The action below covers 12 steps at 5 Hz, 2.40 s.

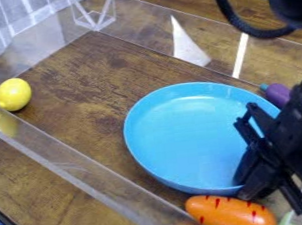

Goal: Remove the carrot from the blue tray and put it on the table

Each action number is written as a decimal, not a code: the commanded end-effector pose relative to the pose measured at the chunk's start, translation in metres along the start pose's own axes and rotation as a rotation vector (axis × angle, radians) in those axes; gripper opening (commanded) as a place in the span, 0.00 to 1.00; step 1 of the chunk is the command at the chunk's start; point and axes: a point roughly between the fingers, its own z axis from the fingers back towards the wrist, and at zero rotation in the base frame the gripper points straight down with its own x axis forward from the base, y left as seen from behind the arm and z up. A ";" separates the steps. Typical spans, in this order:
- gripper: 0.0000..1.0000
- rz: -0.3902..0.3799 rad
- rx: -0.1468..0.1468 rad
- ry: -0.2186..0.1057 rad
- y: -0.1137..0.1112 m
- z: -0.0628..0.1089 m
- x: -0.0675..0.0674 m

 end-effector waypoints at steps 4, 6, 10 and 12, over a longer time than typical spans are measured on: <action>0.00 -0.213 0.059 -0.089 -0.015 -0.019 0.007; 0.00 -0.245 0.061 -0.094 -0.008 -0.026 0.003; 0.00 -0.435 0.074 -0.110 -0.008 -0.035 -0.005; 0.00 -0.503 0.063 -0.108 -0.012 -0.036 -0.006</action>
